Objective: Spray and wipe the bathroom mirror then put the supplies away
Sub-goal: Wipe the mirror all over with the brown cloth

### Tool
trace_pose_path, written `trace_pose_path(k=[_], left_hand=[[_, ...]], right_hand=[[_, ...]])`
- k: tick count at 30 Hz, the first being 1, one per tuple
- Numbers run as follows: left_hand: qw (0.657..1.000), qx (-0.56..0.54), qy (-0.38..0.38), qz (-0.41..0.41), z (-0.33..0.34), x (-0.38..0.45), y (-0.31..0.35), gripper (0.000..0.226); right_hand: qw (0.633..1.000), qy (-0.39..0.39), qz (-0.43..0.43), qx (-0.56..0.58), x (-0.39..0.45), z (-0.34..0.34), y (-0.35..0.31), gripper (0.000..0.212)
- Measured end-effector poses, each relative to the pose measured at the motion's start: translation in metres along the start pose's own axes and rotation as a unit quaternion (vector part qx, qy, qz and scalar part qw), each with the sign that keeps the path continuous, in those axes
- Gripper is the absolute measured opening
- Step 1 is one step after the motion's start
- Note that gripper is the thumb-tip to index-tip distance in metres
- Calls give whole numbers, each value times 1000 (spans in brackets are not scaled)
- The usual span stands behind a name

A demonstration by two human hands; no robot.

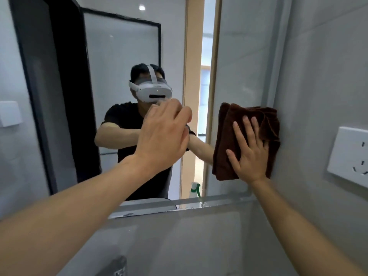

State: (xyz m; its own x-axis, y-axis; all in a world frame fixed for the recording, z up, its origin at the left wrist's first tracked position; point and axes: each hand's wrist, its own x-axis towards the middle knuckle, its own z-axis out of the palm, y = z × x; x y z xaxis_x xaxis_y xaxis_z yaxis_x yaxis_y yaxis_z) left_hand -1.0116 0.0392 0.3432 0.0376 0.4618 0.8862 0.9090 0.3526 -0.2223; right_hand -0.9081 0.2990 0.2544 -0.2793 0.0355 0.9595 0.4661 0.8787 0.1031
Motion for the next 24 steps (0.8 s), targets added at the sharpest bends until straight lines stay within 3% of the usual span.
trace_pose_path(k=[8, 15, 24], left_hand=[[999, -35, -24, -12, 27, -50, 9, 15], [998, -43, -37, -32, 12, -93, -28, 14], [998, -4, -2, -65, -44, -113, -85, 18]], right_hand=[[995, 4, 97, 32, -81, 28, -13, 69], [982, 16, 181, 55, -131, 45, -87, 71], [997, -14, 12, 70, -119, 50, -238, 68]])
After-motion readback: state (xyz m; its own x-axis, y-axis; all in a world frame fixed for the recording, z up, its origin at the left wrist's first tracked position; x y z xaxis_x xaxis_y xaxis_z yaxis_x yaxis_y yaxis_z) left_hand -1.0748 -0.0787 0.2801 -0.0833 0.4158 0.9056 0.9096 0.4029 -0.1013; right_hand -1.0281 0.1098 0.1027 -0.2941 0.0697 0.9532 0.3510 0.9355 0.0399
